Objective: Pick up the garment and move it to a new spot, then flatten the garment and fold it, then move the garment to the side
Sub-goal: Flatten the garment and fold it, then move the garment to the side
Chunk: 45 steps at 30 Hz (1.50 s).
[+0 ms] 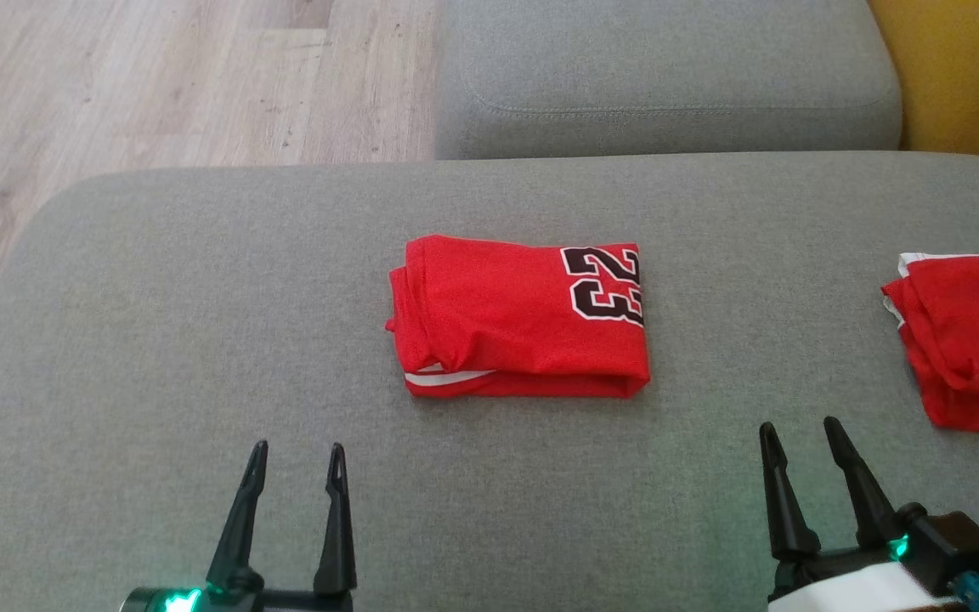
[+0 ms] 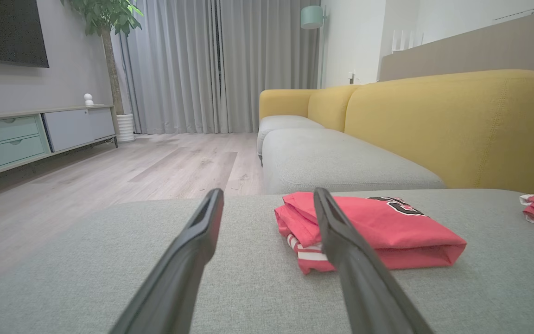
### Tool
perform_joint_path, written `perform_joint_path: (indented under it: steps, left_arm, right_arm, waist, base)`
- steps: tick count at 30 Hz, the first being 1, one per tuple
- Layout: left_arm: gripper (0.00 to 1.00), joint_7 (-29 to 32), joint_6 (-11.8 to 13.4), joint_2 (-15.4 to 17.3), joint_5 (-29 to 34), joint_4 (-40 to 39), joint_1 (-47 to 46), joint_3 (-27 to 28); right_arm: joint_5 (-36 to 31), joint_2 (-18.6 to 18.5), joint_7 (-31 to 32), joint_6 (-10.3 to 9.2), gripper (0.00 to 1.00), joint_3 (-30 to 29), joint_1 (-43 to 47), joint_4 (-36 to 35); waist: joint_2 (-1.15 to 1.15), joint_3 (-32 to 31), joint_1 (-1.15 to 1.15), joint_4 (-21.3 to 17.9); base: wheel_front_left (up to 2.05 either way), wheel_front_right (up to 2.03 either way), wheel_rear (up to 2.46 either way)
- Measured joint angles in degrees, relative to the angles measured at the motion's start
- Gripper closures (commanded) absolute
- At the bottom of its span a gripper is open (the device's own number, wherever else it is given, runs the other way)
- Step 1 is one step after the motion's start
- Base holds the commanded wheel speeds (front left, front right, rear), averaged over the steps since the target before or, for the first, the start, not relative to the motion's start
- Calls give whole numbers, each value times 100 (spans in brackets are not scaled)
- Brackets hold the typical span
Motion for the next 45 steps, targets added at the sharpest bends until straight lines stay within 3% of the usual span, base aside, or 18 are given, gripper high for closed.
perform_joint_path:
  steps: [34, 38, 45]
  left_arm:
    - [0, 0, -59, -3, -2, 155, 13, 135]
    - [0, 0, -60, -4, -20, 160, -119, 97]
    - [0, 0, -55, -15, -71, 169, -772, -82]
  right_arm:
    - [-24, 96, 0, 0, 0, 30, -64, 256]
    - [337, 25, 73, 0, 0, 272, -532, 719]
    - [1646, -135, 1170, 0, 0, 672, -2181, 1090]
  waist:
    - [0, 315, 1, -73]
    - [0, 636, 1, -71]
    - [0, 1259, 3, -31]
  base:
    - [0, 0, 0]
    - [0, 0, 0]
    - [0, 0, 0]
